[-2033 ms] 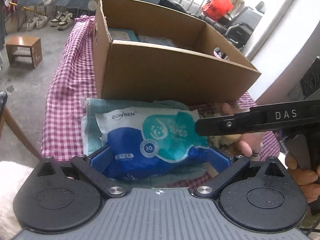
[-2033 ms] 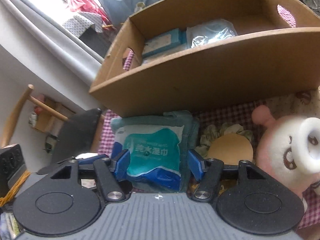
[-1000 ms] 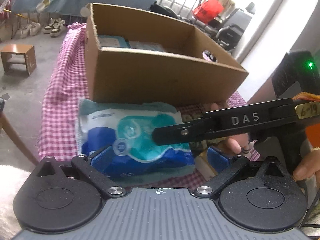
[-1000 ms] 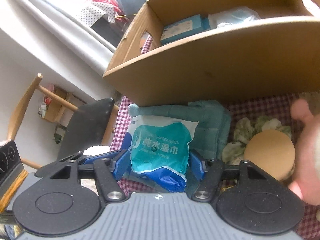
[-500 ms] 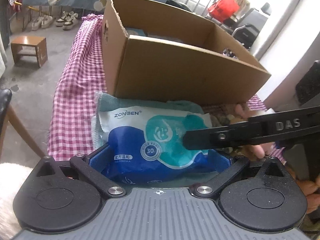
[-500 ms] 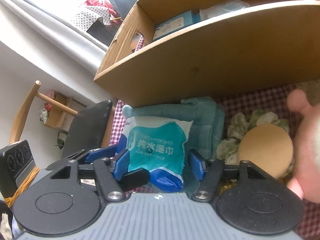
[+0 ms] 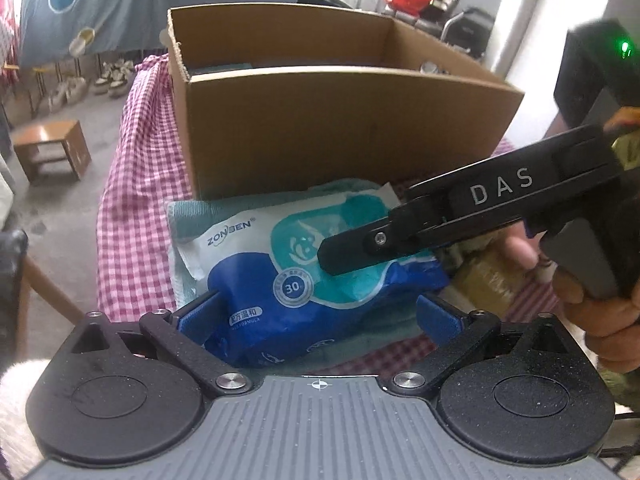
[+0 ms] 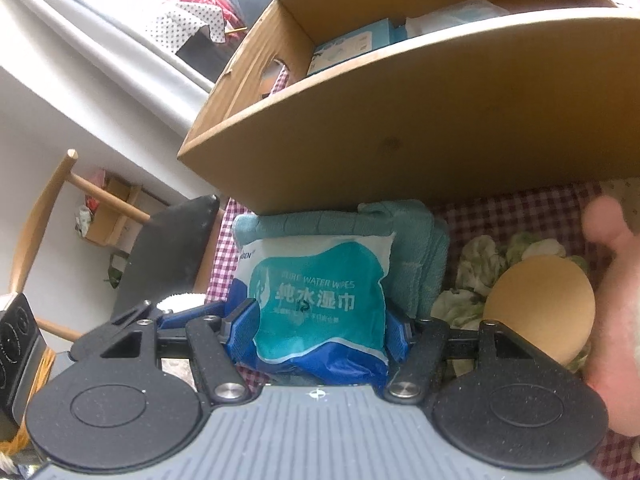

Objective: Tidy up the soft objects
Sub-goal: 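Lift the teal wipes pack with the right gripper toward the box, then lower the teal wipes pack into the box and open the right gripper, then move the right gripper back to the teal towel on the bed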

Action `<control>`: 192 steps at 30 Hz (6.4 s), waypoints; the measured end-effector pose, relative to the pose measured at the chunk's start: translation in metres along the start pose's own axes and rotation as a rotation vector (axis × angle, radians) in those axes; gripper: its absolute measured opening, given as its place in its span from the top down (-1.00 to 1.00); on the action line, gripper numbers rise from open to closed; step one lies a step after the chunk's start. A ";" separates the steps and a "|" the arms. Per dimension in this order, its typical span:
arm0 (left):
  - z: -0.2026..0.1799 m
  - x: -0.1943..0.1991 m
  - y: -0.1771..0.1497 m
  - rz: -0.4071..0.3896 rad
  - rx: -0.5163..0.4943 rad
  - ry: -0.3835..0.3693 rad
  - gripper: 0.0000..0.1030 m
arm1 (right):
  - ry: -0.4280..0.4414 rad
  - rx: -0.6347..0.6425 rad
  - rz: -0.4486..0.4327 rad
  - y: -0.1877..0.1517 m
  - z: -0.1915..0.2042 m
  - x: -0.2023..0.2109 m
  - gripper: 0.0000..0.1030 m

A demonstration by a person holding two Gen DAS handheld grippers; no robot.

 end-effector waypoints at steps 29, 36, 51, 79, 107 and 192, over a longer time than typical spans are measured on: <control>-0.018 0.038 0.011 -0.117 0.010 0.064 -0.93 | -0.010 0.160 -0.141 -0.008 0.039 0.038 -0.07; -0.032 0.042 0.019 -0.191 -0.058 0.046 -0.82 | 0.062 0.135 -0.107 -0.011 0.043 0.033 0.33; 0.041 0.021 -0.012 -0.052 0.241 0.016 -0.83 | 0.060 -0.035 -0.049 -0.009 -0.009 0.013 0.25; 0.027 0.020 -0.012 -0.042 0.326 -0.130 -0.92 | 0.168 -0.061 -0.023 -0.008 -0.003 0.000 0.14; 0.014 0.071 0.165 -0.216 0.139 -0.116 -0.92 | 0.176 0.141 -0.290 0.141 0.046 0.129 0.15; 0.048 0.022 0.003 0.004 0.250 0.060 -0.95 | -0.189 0.124 -0.364 0.019 -0.009 0.122 -1.00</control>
Point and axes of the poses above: each gripper's, at about its wrist camera, not at the fingertips, and x roughly against the way its jaws point, z to its left, y to its top, the point moved 10 cm from there along -x, roughly the way its jaws point, and after that the axes turned 6 degrees about z, right-handed, at the moved point
